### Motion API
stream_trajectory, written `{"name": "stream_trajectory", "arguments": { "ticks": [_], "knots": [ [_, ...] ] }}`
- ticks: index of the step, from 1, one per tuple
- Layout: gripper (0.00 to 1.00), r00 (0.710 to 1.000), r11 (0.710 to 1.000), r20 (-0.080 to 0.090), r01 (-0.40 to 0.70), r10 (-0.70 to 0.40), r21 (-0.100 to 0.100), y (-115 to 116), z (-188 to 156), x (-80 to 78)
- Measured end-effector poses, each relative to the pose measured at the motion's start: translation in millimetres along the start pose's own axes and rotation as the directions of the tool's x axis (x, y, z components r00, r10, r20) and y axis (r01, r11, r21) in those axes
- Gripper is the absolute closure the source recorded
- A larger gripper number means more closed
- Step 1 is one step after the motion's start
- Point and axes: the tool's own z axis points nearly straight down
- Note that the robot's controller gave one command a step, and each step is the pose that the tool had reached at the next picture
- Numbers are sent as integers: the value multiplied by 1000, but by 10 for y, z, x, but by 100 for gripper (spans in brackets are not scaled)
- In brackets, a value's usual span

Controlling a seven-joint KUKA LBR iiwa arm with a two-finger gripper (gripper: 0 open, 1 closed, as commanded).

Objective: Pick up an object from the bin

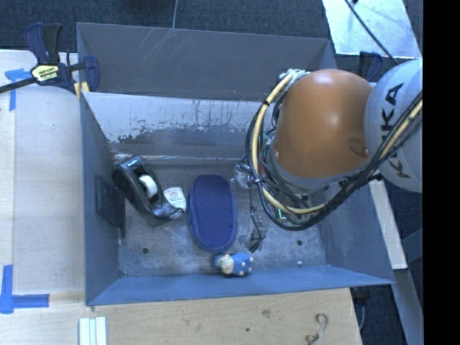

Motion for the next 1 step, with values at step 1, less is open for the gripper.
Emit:
{"name": "stream_trajectory", "arguments": {
  "ticks": [1],
  "knots": [
    [0, 977, 977, 8, 214, -214, -2, 1356, 853, -800]
  ]
}}
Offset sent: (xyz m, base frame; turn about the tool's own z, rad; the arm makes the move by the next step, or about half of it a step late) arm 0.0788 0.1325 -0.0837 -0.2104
